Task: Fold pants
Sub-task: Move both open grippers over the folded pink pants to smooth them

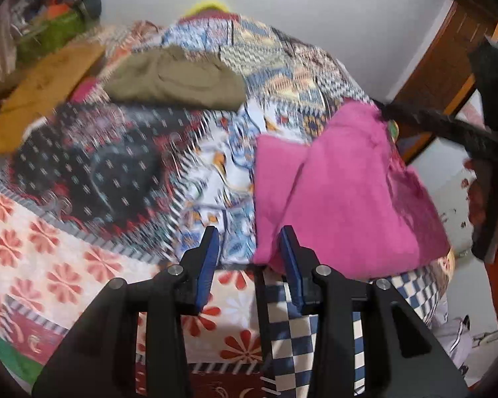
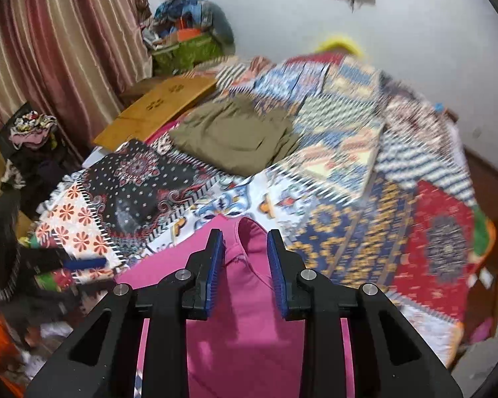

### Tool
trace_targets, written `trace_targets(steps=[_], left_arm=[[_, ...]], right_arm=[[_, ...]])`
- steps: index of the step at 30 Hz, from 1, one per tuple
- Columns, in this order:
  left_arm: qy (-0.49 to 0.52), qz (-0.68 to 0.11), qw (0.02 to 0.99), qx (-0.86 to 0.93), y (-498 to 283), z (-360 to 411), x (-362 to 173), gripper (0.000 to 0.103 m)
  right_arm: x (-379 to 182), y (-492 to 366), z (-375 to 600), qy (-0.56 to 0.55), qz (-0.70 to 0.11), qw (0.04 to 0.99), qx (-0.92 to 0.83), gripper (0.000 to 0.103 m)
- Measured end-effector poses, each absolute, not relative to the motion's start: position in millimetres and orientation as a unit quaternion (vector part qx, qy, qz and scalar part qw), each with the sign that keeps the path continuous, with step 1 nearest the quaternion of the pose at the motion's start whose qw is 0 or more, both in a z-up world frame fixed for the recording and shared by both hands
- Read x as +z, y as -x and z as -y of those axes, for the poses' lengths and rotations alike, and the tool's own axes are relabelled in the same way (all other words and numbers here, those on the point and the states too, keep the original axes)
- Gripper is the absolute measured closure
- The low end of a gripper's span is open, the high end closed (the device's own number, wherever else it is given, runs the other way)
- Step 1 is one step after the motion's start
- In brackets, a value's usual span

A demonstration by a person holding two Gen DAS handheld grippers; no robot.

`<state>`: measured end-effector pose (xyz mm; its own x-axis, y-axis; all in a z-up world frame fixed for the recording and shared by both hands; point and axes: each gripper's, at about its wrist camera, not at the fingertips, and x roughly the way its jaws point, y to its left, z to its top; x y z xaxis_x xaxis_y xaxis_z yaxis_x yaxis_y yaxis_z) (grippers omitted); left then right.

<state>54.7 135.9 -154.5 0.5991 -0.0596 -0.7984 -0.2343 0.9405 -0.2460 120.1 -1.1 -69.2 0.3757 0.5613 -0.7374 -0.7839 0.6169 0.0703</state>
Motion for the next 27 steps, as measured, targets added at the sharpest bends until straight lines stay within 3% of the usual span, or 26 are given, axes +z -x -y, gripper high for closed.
trace_targets(steps=[2, 3, 5, 10, 12, 13, 14, 17, 20, 22, 24, 27], left_arm=[[0.168, -0.432, 0.885, 0.046, -60, -137, -142, 0.065], [0.171, -0.428, 0.887, 0.041, -64, -136, -137, 0.065], [0.173, -0.417, 0.892, 0.029, -72, -130, -128, 0.065], [0.169, -0.419, 0.892, -0.034, -95, -97, -121, 0.065], [0.161, -0.426, 0.889, -0.057, -104, -79, -123, 0.069], [0.154, -0.431, 0.886, -0.076, -109, -66, -125, 0.075], [0.147, -0.438, 0.882, -0.096, -113, -54, -128, 0.082], [0.124, -0.450, 0.875, -0.125, -127, -28, -135, 0.084], [0.111, -0.472, 0.868, -0.104, -145, -25, -153, 0.089], [0.124, -0.483, 0.862, -0.090, -153, -34, -164, 0.097], [0.154, -0.487, 0.855, -0.088, -156, -48, -171, 0.098], [0.180, -0.485, 0.853, -0.069, -156, -68, -177, 0.099]], right_arm=[[-64, -110, 13, 0.151, -0.360, 0.829, 0.400, 0.069], [-61, -105, 20, 0.150, -0.349, 0.837, 0.394, 0.058], [-60, -99, 30, 0.144, -0.340, 0.845, 0.386, 0.046], [-75, -98, 56, 0.088, -0.371, 0.842, 0.382, 0.046], [-88, -98, 65, 0.058, -0.393, 0.835, 0.382, 0.047], [-94, -98, 69, 0.045, -0.401, 0.832, 0.381, 0.047], [-99, -99, 72, 0.037, -0.406, 0.830, 0.381, 0.051], [-116, -102, 76, 0.026, -0.432, 0.815, 0.385, 0.063], [-135, -111, 80, 0.028, -0.455, 0.807, 0.375, 0.066], [-148, -119, 84, 0.023, -0.467, 0.802, 0.372, 0.075], [-154, -124, 91, 0.012, -0.471, 0.802, 0.367, 0.088], [-153, -128, 100, -0.010, -0.469, 0.804, 0.365, 0.090]])
